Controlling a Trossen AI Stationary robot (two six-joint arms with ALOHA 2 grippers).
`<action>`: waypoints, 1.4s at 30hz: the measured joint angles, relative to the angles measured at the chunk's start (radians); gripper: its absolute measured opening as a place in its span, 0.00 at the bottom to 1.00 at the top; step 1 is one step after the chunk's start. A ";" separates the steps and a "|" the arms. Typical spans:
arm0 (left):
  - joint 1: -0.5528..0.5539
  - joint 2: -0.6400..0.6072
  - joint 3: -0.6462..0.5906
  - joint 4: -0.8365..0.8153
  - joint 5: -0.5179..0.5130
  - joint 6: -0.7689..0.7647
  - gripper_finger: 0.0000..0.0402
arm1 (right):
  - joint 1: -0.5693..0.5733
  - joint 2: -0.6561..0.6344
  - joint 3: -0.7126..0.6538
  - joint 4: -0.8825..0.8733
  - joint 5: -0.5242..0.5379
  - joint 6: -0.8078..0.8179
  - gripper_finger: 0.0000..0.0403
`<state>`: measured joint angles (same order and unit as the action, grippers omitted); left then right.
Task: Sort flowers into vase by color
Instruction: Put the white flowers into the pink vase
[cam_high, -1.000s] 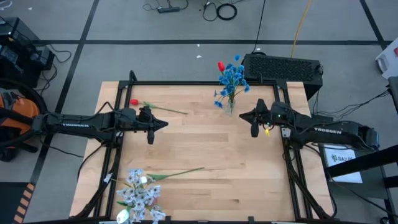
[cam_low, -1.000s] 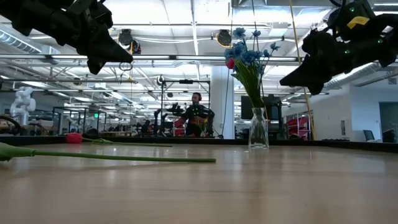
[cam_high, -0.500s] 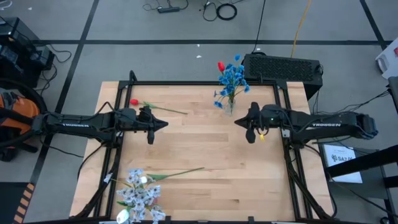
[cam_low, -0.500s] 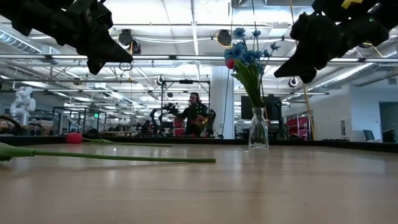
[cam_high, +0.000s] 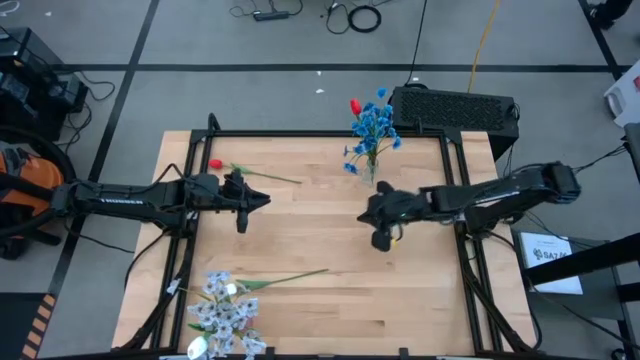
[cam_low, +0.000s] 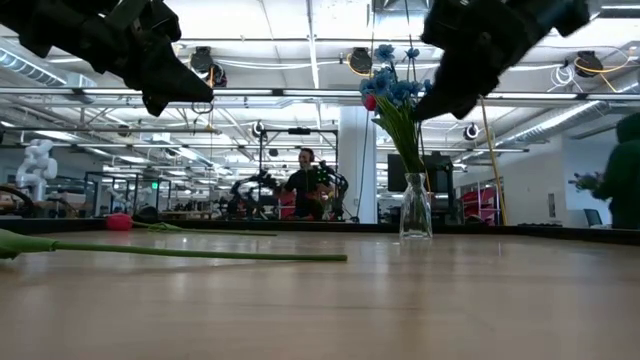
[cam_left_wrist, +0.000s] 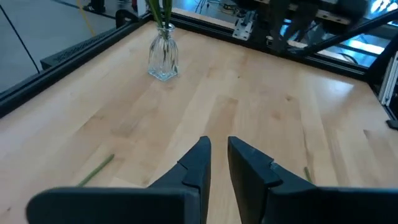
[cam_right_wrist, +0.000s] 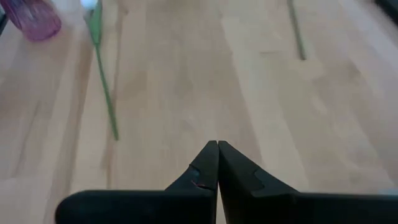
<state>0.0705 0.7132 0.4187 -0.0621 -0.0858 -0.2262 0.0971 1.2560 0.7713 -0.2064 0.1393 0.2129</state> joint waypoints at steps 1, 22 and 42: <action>0.000 0.000 0.000 0.000 0.000 -0.001 0.15 | 0.013 0.039 0.041 -0.019 0.003 0.008 0.00; -0.121 -0.251 0.000 -0.291 0.153 0.075 0.15 | 0.147 0.919 1.146 -0.531 0.014 0.032 0.00; -0.211 -0.358 0.000 -0.449 0.148 0.026 0.15 | 0.154 1.215 1.346 -0.461 -0.121 0.045 0.32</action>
<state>-0.1402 0.3550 0.4187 -0.5115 0.0618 -0.2002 0.2512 2.4712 2.1178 -0.6677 0.0185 0.2574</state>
